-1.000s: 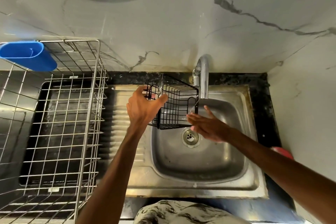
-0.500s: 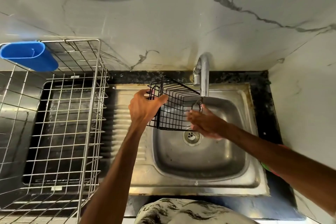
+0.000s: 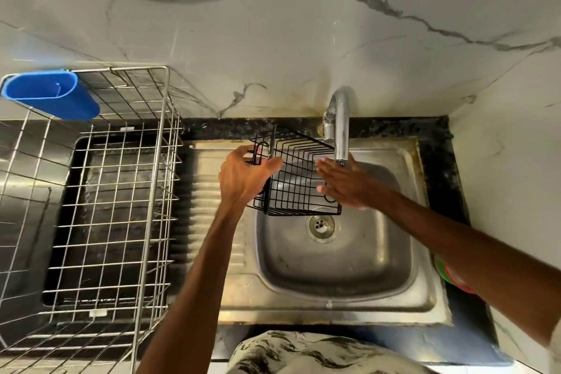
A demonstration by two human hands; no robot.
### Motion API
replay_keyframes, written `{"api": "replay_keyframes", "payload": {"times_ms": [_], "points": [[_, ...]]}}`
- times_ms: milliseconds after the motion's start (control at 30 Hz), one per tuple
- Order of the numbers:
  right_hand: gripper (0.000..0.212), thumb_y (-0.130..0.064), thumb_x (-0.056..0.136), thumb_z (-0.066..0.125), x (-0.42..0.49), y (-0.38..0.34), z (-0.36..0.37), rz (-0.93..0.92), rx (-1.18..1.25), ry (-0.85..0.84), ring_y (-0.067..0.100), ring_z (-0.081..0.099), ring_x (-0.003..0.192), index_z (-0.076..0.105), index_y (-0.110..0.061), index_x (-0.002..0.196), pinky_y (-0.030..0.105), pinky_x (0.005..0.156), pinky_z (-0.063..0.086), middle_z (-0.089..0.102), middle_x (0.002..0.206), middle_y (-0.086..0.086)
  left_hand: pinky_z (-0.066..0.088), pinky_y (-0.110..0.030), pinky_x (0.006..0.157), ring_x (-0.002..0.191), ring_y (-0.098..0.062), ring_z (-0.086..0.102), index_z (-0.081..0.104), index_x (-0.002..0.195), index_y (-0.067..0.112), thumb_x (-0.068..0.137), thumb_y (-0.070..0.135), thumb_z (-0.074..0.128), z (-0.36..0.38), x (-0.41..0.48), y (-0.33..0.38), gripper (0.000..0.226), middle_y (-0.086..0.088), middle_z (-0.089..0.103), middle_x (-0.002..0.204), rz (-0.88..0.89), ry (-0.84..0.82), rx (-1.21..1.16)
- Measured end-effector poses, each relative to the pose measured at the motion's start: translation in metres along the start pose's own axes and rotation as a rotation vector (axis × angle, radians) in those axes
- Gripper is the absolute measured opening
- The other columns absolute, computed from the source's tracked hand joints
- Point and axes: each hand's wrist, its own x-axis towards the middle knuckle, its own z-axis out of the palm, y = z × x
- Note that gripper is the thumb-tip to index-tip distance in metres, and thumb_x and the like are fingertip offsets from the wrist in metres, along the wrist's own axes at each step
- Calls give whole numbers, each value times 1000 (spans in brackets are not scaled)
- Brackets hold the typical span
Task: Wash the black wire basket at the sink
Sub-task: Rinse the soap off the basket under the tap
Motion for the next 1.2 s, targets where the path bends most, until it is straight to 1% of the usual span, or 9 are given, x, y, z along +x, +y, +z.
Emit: {"api": "replay_keyframes", "payload": {"times_ms": [233, 433, 600, 733, 833, 900, 1000, 1067, 1200], "points": [[60, -58, 107, 19, -32, -24, 70, 101, 734, 76, 1, 14, 153, 40, -27, 154, 33, 123, 19, 21, 165, -16, 60, -51, 91, 91, -23, 77, 66, 126, 30, 58, 71, 74, 13, 9, -27, 80, 4, 76, 109, -47, 39, -140], [34, -32, 103, 54, -45, -26, 67, 216, 1044, 394, 8, 63, 122, 70, -14, 127, 29, 105, 51, 70, 129, 0, 60, -53, 91, 97, -23, 76, 65, 123, 29, 62, 63, 76, 18, -4, -32, 72, 4, 76, 108, -47, 68, -283], [37, -33, 110, 40, -32, -47, 56, 308, 852, 452, 11, 54, 126, 65, -16, 131, 40, 112, 39, 65, 134, 2, 56, -54, 99, 107, -15, 69, 59, 121, 30, 60, 62, 76, 23, -24, -32, 71, 10, 73, 107, 0, 120, -304], [34, -27, 107, 50, -19, -72, 47, 377, 977, 354, 18, 58, 124, 67, -7, 127, 20, 99, 37, 66, 133, 8, 48, -52, 107, 107, -10, 63, 54, 120, 34, 65, 61, 72, 22, -35, -28, 64, 16, 67, 106, 64, 179, -199], [25, -24, 92, 71, -19, -88, 50, 622, 1035, 681, 23, 64, 112, 70, -10, 113, 23, 92, 43, 70, 116, 6, 50, -53, 104, 109, -11, 64, 54, 120, 34, 61, 69, 69, 22, -42, -37, 70, 18, 67, 106, 54, 184, -248], [49, -18, 79, 81, -13, -92, 49, 807, 950, 851, 27, 54, 118, 59, -5, 121, 29, 97, 39, 59, 122, 10, 51, -51, 102, 109, -13, 63, 55, 125, 29, 61, 69, 68, 26, -53, -42, 77, 17, 66, 107, 53, 186, -282], [81, -18, 81, 81, -6, -86, 35, 981, 1489, 462, 37, 52, 128, 35, 0, 146, 39, 103, 48, 40, 149, 22, 51, -50, 101, 109, -11, 62, 55, 127, 27, 63, 65, 72, 34, -68, -47, 76, 18, 65, 108, 43, 210, -319], [52, -8, 90, 70, -6, -89, 22, 843, 2040, 215, 42, 70, 106, 48, 4, 136, 45, 84, 61, 55, 138, 29, 53, -50, 100, 111, -11, 61, 53, 128, 27, 64, 61, 76, 39, -75, -52, 76, 12, 64, 116, 27, 196, -386], [34, 16, 98, 34, -3, -101, 5, 704, 2270, 294, 39, 76, 79, 46, 10, 129, 34, 62, 63, 64, 113, 42, 56, -43, 95, 110, -17, 64, 43, 126, 25, 67, 56, 82, 42, -83, -62, 77, 4, 60, 120, -14, 68, -428]]}}
